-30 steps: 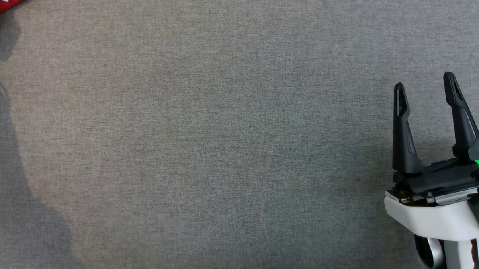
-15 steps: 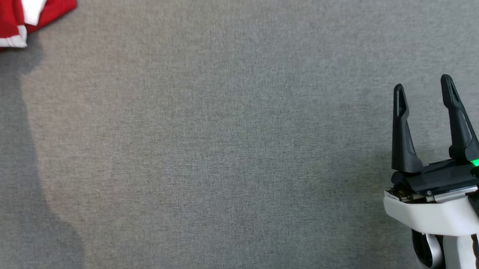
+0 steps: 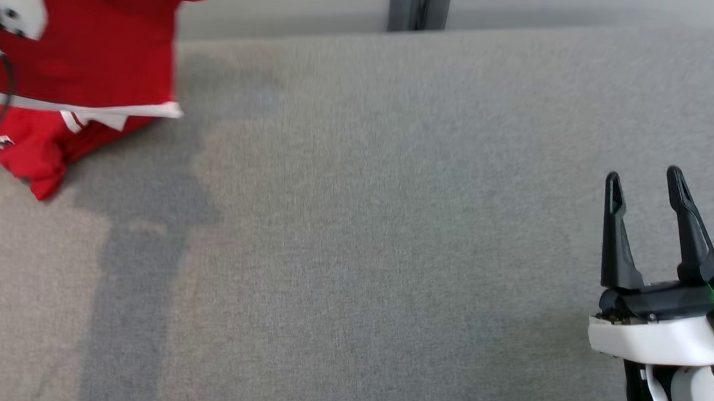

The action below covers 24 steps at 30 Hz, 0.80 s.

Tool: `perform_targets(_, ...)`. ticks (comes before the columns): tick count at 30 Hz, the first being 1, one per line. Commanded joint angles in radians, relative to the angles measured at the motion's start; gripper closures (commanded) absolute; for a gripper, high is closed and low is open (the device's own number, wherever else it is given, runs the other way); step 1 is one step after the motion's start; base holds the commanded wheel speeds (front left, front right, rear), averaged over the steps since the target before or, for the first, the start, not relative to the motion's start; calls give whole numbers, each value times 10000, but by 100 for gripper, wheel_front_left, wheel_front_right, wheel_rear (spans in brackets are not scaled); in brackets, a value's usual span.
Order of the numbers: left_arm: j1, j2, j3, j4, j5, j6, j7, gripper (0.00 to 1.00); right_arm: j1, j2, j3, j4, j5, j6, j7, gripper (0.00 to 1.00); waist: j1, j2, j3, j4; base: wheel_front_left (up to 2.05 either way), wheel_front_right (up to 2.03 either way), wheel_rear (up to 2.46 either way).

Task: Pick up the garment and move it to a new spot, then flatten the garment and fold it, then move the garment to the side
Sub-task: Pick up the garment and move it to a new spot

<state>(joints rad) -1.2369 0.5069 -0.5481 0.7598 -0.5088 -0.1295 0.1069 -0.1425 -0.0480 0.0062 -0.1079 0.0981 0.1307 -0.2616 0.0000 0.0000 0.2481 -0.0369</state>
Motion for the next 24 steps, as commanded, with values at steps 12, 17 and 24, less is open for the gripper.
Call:
perform_targets(12, 1644, -2161, -1222, -1249, -980, 636, -325, 100, 1058, -48, -434, 214, 247, 1, -53, 0, 0, 0, -2037, -757, 0, 0, 0)
perform_targets(17, 2551, -3412, -1337, -1243, -1252, 1222, -984, 100, 1142, -48, -301, 185, 306, 1, -53, 0, 0, 0, -1978, -1030, 0, 0, 0)
perform_targets(24, 3817, -4279, -1294, -286, -1621, 1847, -2304, 100, 956, -48, -76, 269, 448, 1, -53, 0, 0, 0, -1514, -1482, 0, 0, 0)
